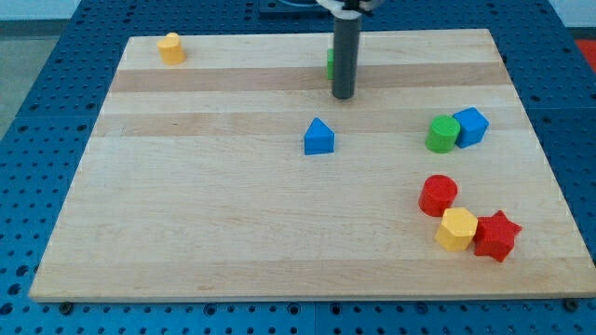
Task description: Push the green star to the top center
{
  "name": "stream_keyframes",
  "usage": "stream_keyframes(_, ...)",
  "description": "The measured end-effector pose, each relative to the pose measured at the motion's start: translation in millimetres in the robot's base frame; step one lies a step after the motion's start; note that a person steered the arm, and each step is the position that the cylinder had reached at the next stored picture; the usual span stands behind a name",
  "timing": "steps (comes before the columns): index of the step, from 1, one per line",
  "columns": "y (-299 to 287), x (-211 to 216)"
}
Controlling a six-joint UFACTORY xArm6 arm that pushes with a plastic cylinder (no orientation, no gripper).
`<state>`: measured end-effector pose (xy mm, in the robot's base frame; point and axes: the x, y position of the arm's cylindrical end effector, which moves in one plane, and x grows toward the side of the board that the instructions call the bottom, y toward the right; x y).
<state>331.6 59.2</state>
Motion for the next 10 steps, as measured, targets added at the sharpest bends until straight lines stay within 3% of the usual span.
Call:
stream_keyframes(2, 30, -31)
stream_keyframes(6, -30, -67)
stream_keyframes(9, -38, -64)
stream_keyframes(10, -45, -46)
